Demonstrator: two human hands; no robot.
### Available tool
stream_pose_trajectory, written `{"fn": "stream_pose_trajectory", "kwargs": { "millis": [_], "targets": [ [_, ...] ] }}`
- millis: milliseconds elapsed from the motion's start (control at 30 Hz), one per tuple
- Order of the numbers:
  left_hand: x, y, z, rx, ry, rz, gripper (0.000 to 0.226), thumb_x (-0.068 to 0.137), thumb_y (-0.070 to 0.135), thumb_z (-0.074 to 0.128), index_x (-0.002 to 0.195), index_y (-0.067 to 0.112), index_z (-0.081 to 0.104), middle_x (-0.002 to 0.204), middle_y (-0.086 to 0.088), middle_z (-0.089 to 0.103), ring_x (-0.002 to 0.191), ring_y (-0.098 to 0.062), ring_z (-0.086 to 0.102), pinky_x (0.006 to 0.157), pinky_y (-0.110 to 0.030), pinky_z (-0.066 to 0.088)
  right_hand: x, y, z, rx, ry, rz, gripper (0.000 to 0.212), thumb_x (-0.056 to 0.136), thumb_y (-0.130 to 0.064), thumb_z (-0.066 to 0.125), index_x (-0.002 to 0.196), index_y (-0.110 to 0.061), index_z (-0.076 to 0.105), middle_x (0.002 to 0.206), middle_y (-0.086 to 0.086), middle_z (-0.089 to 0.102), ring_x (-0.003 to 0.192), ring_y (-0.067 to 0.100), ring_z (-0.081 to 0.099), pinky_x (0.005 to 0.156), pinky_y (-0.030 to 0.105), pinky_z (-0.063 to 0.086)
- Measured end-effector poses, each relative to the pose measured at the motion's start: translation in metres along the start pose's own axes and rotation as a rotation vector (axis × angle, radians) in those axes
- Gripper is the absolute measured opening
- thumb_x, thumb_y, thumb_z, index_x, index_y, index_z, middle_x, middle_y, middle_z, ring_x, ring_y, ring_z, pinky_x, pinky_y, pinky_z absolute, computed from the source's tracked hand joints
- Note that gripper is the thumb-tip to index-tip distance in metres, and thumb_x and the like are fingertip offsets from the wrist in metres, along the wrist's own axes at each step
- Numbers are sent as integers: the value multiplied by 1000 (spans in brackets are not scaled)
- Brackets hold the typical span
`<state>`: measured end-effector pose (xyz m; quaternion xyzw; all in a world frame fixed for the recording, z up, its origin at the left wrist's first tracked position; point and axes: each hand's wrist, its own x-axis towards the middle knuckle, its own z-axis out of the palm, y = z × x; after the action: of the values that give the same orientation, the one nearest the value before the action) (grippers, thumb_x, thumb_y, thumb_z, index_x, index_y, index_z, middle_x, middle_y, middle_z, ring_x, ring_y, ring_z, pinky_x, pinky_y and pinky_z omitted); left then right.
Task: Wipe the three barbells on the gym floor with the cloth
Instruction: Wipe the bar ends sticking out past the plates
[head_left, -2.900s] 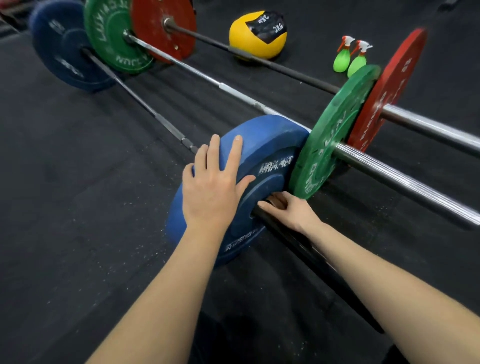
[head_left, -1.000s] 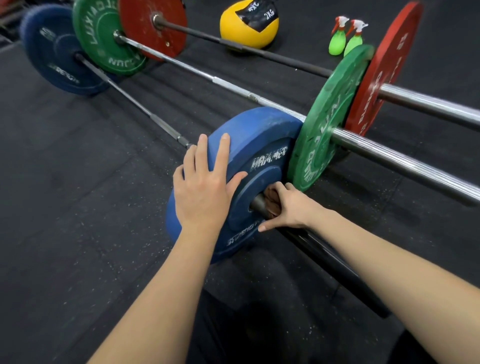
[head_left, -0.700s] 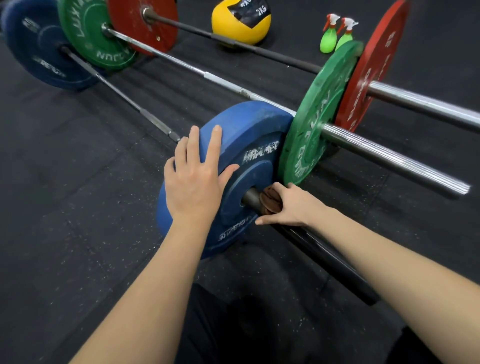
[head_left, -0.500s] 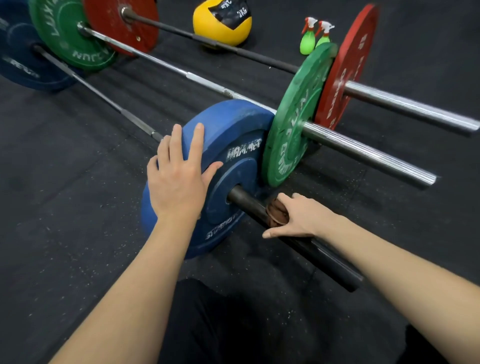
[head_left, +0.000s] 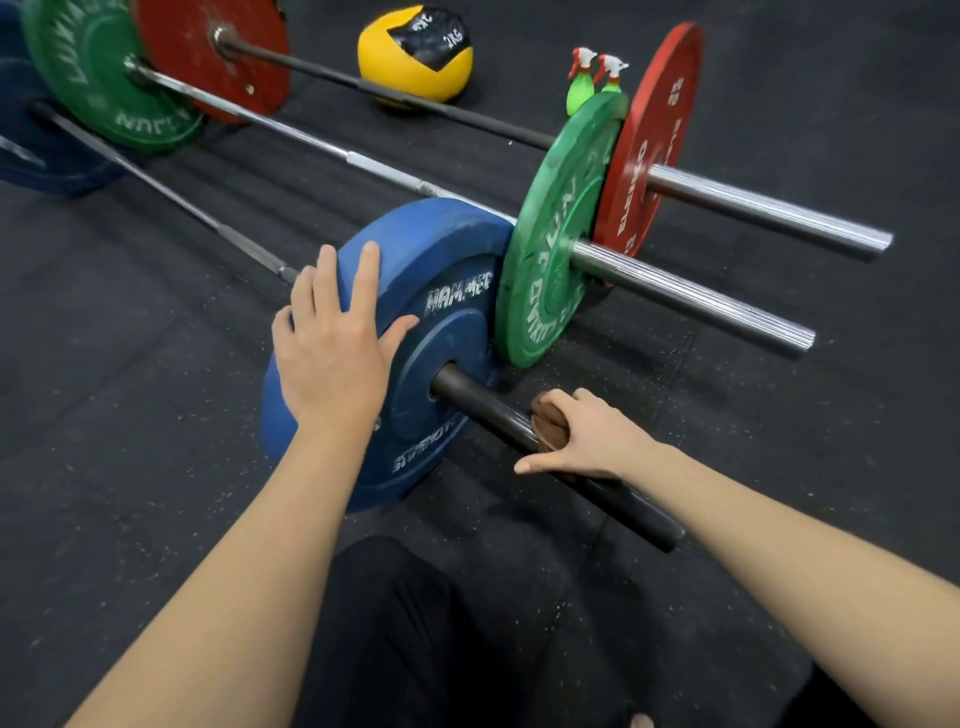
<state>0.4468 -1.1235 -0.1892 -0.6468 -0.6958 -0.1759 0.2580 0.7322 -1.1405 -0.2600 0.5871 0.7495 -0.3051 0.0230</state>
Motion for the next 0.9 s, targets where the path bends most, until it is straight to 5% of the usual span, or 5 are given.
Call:
{"fn": "stream_pose_trajectory", "kwargs": {
  "millis": [200, 433, 733, 900],
  "targets": [
    [1, 3, -1, -19, -4, 0, 70, 99, 65, 49, 157, 28, 32, 156, -18, 42, 137, -37, 47, 95, -53, 50, 0, 2, -7, -69, -78, 77, 109, 58, -87, 71, 145, -28, 39, 123, 8, 50, 112, 31, 57, 97, 41, 51],
    [2, 3, 0, 10, -3, 14, 70, 100, 66, 46, 157, 28, 31, 156, -18, 42, 137, -37, 47, 95, -53, 50, -36, 26, -15, -241, -142, 191, 95, 59, -100, 53, 114, -23, 53, 116, 6, 66, 104, 29, 64, 85, 37, 53],
    [3, 3, 0, -27, -14, 15, 71, 100, 65, 47, 157, 27, 29, 157, -18, 40, 139, -38, 45, 99, -56, 48, -76, 29, -55, -392, -381, 301, 70, 58, -78, 80, 104, -26, 70, 102, -4, 73, 91, 19, 69, 78, 28, 54],
    [6, 4, -6, -70, 46, 50, 71, 99, 68, 48, 156, 26, 37, 154, -17, 44, 139, -35, 44, 107, -53, 41, -79, 6, -91, -167, -224, 186, 65, 62, -92, 63, 88, -33, 62, 92, -13, 69, 87, 12, 66, 78, 30, 52]
  ]
}}
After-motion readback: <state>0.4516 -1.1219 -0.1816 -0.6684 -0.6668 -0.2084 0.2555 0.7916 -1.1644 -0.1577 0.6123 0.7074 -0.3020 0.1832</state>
